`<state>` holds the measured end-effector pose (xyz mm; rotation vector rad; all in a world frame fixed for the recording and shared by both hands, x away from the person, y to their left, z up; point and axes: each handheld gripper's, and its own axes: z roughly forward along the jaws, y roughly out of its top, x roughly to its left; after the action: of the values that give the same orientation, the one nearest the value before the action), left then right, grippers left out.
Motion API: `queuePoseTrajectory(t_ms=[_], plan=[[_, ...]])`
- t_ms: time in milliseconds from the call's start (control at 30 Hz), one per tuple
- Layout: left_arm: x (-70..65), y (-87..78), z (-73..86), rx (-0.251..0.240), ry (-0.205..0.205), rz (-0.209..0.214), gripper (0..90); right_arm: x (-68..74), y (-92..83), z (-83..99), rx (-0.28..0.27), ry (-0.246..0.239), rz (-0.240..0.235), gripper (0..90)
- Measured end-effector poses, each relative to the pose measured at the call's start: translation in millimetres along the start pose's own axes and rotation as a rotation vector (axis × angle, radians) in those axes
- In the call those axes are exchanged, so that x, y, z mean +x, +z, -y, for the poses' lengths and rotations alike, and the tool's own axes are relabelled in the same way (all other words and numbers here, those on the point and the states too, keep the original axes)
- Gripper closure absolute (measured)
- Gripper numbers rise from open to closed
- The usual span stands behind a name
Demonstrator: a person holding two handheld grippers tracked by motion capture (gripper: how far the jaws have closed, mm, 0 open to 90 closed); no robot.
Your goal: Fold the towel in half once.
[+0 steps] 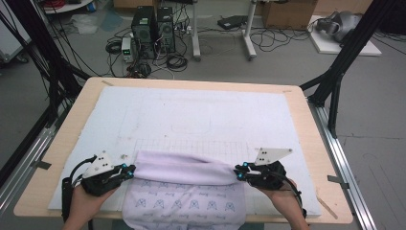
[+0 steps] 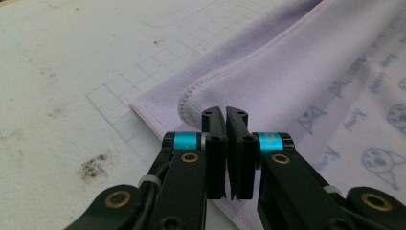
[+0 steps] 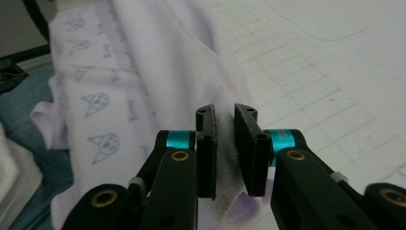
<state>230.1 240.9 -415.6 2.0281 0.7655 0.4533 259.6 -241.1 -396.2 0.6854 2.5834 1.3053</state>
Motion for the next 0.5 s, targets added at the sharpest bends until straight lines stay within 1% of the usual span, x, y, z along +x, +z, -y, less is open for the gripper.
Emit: queuePoseTrajectory(t_ms=[67, 100, 167, 200, 233, 333, 367, 400, 433, 467, 500], plan=[[-5.4, -4.4, 2.9, 0.004, 0.005, 0.011, 86.2, 4.1, -1.8, 3.3, 0.002, 0.0, -0.011, 79.2], [-9.8, -7.9, 5.8, 0.003, 0.001, 0.018, 86.0, 6.3, -3.4, 4.4, 0.004, -0.001, -0.016, 78.9], [-16.3, -11.7, 10.8, -0.003, -0.007, 0.027, 84.3, 13.0, -8.4, 8.1, 0.02, -0.029, -0.013, 74.7], [-18.4, -12.1, 12.8, 0.003, -0.003, 0.027, 81.4, 14.9, -10.5, 9.8, 0.023, -0.025, -0.015, 72.2], [-19.6, -12.1, 14.5, 0.011, 0.0, 0.029, 80.3, 15.7, -12.6, 11.7, 0.025, -0.017, -0.011, 72.5], [-19.8, -8.4, 16.6, 0.02, -0.008, 0.036, 77.6, 14.9, -15.2, 16.9, 0.028, -0.013, -0.011, 71.0], [-18.9, -7.5, 15.9, 0.018, -0.012, 0.041, 76.3, 14.0, -15.1, 18.4, 0.026, -0.008, -0.021, 70.6], [-18.5, -6.3, 14.8, 0.009, -0.021, 0.046, 75.4, 13.5, -15.1, 19.2, 0.027, -0.003, -0.028, 70.1], [-17.0, -5.1, 12.9, 0.011, -0.015, 0.05, 74.6, 13.4, -14.4, 19.6, 0.026, 0.0, -0.03, 70.1], [-16.3, -3.2, 10.8, 0.007, -0.021, 0.051, 73.8, 13.1, -13.1, 19.9, 0.025, 0.001, -0.037, 70.1], [-14.8, -1.6, 8.4, 0.007, -0.016, 0.052, 72.9, 13.2, -11.7, 19.7, 0.026, -0.001, -0.041, 69.8]])
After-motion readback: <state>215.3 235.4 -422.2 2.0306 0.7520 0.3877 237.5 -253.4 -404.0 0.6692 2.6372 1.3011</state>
